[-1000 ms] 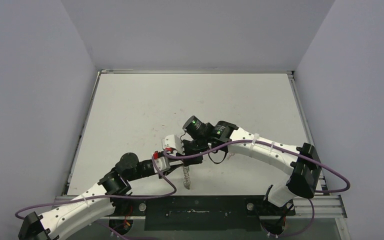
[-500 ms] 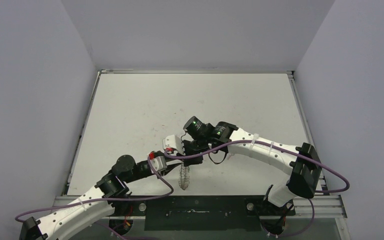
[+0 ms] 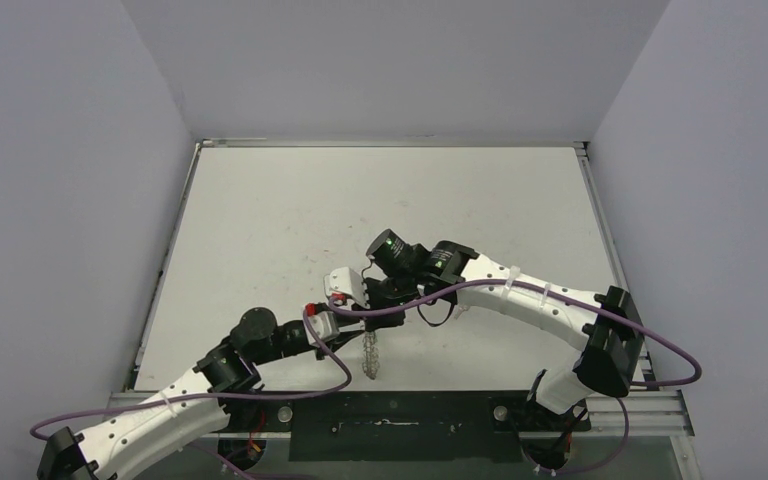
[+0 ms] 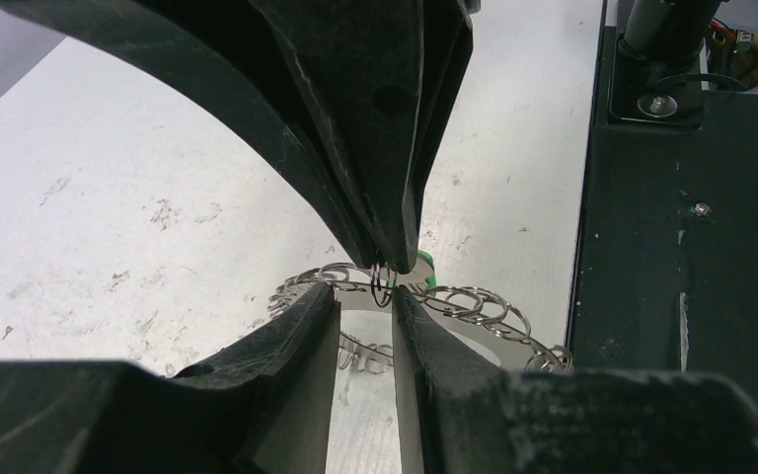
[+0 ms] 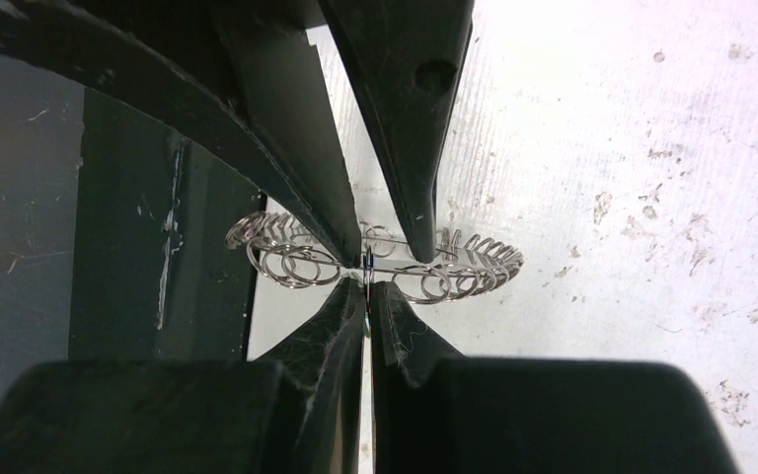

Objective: Put the keys on the keyring

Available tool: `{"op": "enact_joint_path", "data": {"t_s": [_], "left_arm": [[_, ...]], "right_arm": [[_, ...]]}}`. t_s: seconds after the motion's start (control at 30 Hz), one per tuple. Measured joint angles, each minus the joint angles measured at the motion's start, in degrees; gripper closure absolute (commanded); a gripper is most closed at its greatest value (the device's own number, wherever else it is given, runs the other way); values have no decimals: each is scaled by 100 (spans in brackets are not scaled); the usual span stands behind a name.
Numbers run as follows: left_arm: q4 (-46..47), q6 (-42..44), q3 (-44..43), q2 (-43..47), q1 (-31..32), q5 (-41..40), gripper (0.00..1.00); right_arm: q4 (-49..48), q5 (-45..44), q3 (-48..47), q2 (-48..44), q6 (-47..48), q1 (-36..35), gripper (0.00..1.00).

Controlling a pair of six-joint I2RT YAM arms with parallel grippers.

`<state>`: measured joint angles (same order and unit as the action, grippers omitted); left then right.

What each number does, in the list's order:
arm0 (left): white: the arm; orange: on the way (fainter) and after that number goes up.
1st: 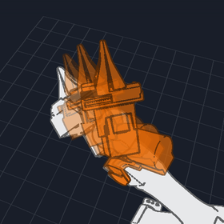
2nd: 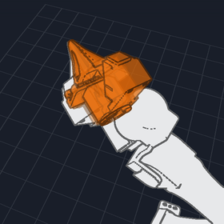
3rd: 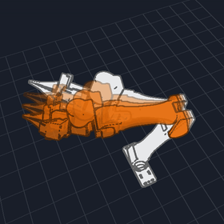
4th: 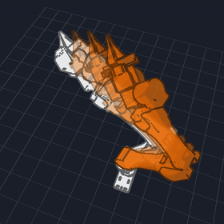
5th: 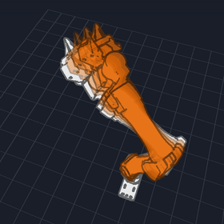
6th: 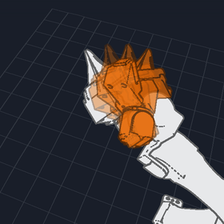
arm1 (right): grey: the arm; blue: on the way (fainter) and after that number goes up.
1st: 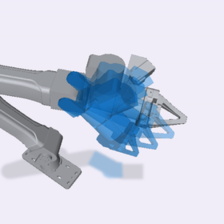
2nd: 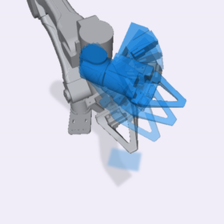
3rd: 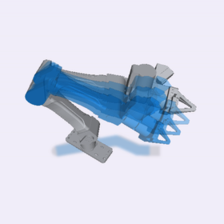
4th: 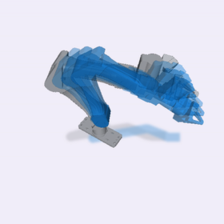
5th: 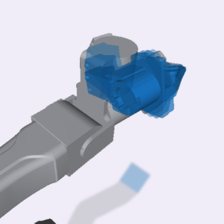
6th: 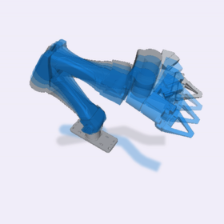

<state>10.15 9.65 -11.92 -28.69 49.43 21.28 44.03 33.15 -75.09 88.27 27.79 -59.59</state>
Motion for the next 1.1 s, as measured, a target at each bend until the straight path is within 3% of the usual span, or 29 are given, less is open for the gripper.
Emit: {"op": "enact_joint_path", "data": {"t_s": [0.4,0.83,1.1], "left_arm": [[70,0,0,-223,0,98,76],[341,-26,-2,-409,2,216,83],[350,-42,-13,-457,2,262,81]], "right_arm": [[107,13,-122,0,-11,-24,100],[214,7,-181,22,7,-48,100],[245,0,-205,66,4,-48,100]]}}
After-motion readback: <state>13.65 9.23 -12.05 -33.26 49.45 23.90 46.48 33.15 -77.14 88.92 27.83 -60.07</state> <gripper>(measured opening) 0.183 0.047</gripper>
